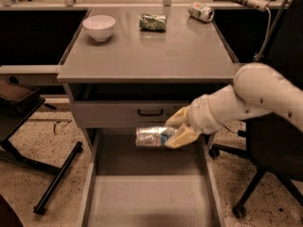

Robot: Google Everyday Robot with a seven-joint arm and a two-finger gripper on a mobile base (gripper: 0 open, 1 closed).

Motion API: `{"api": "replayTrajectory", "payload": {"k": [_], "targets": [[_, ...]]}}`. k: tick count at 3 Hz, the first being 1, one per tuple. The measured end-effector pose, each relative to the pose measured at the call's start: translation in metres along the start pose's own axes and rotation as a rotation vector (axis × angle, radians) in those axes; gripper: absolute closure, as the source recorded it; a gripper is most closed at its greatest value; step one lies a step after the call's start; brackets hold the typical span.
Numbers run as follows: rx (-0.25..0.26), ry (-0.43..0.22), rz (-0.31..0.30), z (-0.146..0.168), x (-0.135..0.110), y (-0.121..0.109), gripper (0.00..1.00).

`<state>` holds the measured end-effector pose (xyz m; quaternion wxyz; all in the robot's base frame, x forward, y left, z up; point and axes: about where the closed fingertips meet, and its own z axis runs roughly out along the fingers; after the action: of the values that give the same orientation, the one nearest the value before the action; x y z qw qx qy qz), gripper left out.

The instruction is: Place redbull can into middle drawer

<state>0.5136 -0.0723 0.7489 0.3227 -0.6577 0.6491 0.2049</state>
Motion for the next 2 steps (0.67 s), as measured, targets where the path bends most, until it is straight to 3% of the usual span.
{"api": "replayTrajectory", "payload": {"k": [1, 2], "targets": [[-0.075, -0.064, 0.061, 0.0482, 0.0297, 0.0389, 1.0], [-0.075, -0.064, 0.061, 0.0483, 0.0297, 0.0389, 1.0]]}}
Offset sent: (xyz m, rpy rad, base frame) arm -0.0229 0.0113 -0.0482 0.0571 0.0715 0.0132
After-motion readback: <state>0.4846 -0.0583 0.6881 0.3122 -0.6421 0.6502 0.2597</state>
